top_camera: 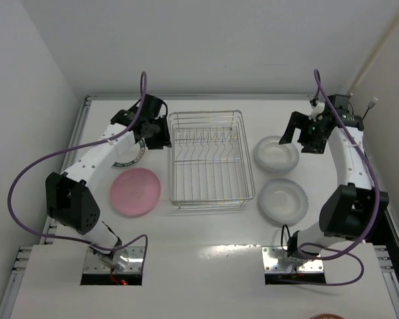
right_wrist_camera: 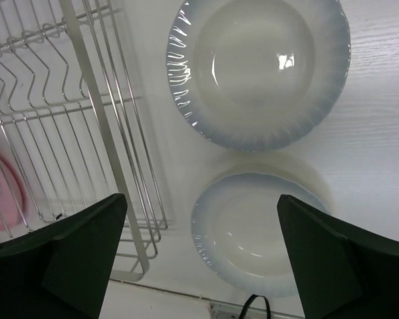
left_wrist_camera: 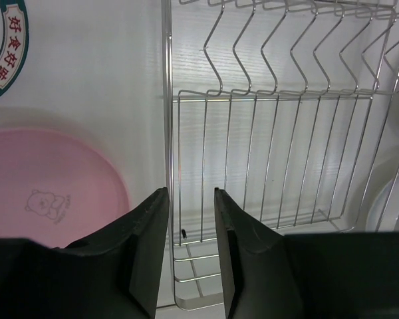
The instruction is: Load the plates into the dish rack
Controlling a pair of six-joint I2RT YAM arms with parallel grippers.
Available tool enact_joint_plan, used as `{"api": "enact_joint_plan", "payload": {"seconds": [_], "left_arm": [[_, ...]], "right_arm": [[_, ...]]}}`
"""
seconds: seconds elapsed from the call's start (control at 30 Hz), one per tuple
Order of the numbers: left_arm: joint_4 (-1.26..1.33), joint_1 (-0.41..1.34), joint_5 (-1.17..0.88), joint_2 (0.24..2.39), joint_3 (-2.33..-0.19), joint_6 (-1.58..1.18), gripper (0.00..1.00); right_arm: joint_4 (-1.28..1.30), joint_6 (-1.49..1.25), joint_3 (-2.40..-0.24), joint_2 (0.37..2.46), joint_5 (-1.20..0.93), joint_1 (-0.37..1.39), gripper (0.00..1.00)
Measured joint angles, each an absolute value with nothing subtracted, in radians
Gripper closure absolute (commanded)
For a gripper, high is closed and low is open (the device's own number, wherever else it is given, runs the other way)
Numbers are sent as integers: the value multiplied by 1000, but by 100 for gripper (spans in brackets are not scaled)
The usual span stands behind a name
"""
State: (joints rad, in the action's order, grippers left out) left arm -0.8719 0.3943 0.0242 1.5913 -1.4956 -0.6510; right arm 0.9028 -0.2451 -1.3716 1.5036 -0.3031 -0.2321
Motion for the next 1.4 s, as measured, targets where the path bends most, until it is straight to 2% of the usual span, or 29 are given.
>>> {"api": "enact_joint_plan", "payload": {"seconds": [0.03,0.27,0.57,0.67,0.77,0.93,1.2,1.4], "left_arm": [[-866,394,19,1591,-1497,-650,68],[-859,394,-12,1588,-1474,-647,68],[-859,394,-21,1588,-1470,-636,68],[-862,394,1,1583,-1470,-627,65],[-866,394,33,1564,-1464,-617,61],[-868,394,68,1540,-1461,-611,61],[-867,394,75,1541,-1461,-610,59],[-867,394,90,1541,-1461,-609,57]], "right_arm": [[902,-245,-1372,1512,-312,-232,0],[806,-306,-1329,1636,-486,-269,0],[714,-361,-1387,1890,-534,-313,0],[717,-368,-1400,1953,-524,-335,1],[727,-371,-1432,1961,-514,-369,3],[728,-366,-1495,1950,-496,-440,3],[733,-355,-1436,1965,-547,-545,4],[725,-327,-1427,2082,-606,-545,13]]}}
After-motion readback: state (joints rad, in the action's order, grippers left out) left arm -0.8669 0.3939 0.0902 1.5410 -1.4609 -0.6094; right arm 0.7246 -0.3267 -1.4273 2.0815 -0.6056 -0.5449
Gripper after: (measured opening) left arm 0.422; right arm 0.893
